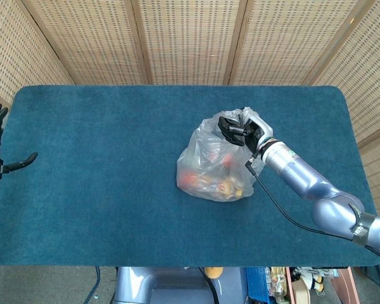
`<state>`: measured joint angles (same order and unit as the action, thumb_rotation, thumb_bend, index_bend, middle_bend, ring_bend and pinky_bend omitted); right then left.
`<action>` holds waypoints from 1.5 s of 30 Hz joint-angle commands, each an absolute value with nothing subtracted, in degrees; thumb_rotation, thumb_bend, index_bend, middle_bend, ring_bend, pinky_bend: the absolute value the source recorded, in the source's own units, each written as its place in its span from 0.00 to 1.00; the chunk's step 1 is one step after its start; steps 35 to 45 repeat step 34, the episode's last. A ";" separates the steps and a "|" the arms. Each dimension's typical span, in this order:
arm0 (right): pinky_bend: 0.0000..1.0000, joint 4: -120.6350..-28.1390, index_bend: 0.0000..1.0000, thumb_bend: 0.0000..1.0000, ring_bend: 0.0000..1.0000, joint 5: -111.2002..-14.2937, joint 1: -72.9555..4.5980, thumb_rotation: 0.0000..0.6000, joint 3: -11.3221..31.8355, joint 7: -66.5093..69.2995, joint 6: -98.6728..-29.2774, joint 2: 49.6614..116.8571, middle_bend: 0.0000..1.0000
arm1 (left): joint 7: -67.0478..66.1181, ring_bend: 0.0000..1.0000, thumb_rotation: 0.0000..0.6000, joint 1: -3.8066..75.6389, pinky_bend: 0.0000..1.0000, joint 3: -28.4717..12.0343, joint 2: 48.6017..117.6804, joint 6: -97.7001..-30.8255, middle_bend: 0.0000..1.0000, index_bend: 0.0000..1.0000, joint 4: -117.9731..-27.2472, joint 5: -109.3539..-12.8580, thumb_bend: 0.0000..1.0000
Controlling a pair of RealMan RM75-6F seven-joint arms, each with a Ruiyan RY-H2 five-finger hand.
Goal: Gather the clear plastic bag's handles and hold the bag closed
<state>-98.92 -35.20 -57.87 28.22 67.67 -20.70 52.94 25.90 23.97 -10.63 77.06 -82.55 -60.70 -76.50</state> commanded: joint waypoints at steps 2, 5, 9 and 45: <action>1.00 -100.04 0.97 0.69 0.82 -31.22 -60.09 1.00 26.75 64.19 -22.33 51.40 0.86 | 17.45 0.00 1.00 20.12 0.00 -9.26 69.94 -78.60 0.00 0.00 -73.50 -71.92 0.20; 1.00 -100.70 0.97 0.69 0.82 -29.09 -61.23 1.00 26.32 62.59 -22.78 50.46 0.86 | 14.77 0.00 1.00 18.34 0.00 -8.78 68.09 -78.38 0.00 0.00 -77.55 -69.86 0.21; 1.00 -101.84 0.97 0.69 0.82 -23.93 -64.12 1.00 24.79 58.74 -23.99 48.14 0.86 | 10.15 0.00 1.00 16.13 0.00 -8.17 65.99 -78.11 0.00 0.00 -82.45 -67.01 0.21; 1.00 -105.14 0.97 0.70 0.82 5.54 -80.22 1.00 25.50 45.46 -21.88 28.45 0.86 | 6.25 0.00 1.00 13.41 0.00 -9.63 62.98 -75.63 0.00 0.00 -87.44 -64.87 0.23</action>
